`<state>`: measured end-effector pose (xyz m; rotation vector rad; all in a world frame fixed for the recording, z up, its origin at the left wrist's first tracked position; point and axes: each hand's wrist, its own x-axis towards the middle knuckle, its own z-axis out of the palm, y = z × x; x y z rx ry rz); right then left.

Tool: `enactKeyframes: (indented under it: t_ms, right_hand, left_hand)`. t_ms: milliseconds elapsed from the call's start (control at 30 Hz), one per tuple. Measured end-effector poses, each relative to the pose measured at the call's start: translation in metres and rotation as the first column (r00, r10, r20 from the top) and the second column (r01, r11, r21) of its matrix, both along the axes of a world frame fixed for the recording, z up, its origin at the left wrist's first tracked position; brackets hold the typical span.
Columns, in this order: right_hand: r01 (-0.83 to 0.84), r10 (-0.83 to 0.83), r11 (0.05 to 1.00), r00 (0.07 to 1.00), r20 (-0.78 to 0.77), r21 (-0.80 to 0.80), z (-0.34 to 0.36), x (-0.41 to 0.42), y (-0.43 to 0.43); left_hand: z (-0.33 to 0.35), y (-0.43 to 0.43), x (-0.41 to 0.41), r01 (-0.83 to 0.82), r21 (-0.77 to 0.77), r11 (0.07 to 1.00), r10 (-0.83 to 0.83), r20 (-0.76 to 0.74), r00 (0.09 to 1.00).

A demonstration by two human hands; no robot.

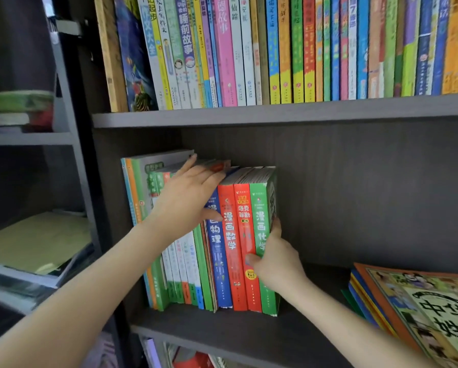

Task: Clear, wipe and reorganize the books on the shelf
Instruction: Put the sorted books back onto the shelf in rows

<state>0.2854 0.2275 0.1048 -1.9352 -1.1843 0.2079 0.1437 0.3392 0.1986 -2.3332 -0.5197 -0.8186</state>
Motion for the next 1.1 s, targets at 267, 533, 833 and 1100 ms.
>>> enactKeyframes:
  t_ms: [267,533,833,1100]
  right_hand:
    - [0.037,-0.037,0.999,0.999,0.035,0.004,-0.002,-0.002,0.003]
    - [0.130,-0.135,0.991,0.975,0.174,0.043,-0.013,-0.013,0.004]
    - [0.044,0.002,0.990,0.947,0.322,-0.135,-0.001,-0.017,-0.049]
    - [-0.176,0.235,0.967,0.895,0.380,-0.184,-0.026,-0.024,-0.165]
  left_hand:
    - [0.008,-0.013,0.002,-0.024,-0.184,0.983,0.017,-0.041,0.999]
    - [-0.005,-0.012,0.006,0.022,-0.100,0.995,-0.013,0.092,0.996]
    - [-0.008,-0.041,0.002,-0.149,-0.137,0.979,0.156,0.048,0.987]
    - [-0.059,-0.126,-0.036,-0.068,-0.201,0.977,0.139,0.366,0.920]
